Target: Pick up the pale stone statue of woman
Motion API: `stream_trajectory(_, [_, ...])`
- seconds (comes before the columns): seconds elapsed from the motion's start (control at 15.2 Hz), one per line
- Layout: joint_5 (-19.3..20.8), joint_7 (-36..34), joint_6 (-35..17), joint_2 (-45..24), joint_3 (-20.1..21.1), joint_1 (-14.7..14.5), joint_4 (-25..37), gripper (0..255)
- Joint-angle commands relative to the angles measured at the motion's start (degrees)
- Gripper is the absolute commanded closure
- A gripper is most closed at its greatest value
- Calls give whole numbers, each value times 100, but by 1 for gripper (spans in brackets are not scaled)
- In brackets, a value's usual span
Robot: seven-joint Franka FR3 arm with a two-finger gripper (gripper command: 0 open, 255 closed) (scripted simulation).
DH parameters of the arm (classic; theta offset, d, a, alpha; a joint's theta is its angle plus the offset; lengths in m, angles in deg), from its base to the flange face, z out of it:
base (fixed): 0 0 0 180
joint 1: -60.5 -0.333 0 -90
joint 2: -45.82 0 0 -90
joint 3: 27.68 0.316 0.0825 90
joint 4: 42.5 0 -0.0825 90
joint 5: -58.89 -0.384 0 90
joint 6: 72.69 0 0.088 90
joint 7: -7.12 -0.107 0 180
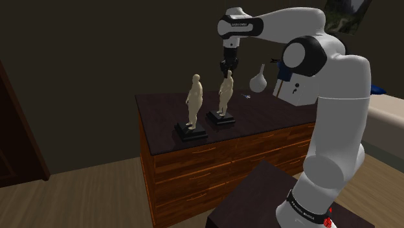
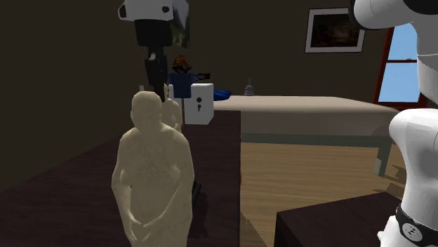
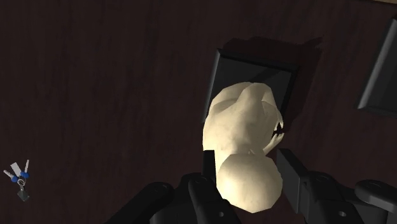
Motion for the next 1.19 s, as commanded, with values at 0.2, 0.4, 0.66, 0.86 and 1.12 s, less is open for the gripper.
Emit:
stream_trajectory(0.2, [-1, 7, 82, -8, 0, -1, 87, 255])
stream_trajectory(0.4, [-19, 47, 356, -96, -3, 16, 450, 255])
stream_trajectory(0.66, [-49, 104, 748, -256, -9, 48, 1005, 255])
stream_trajectory(0.86, [-79, 152, 1074, -420, -14, 81, 1497, 255])
stream_trajectory(1.12, [-135, 227, 1585, -740, -19, 151, 2331, 255])
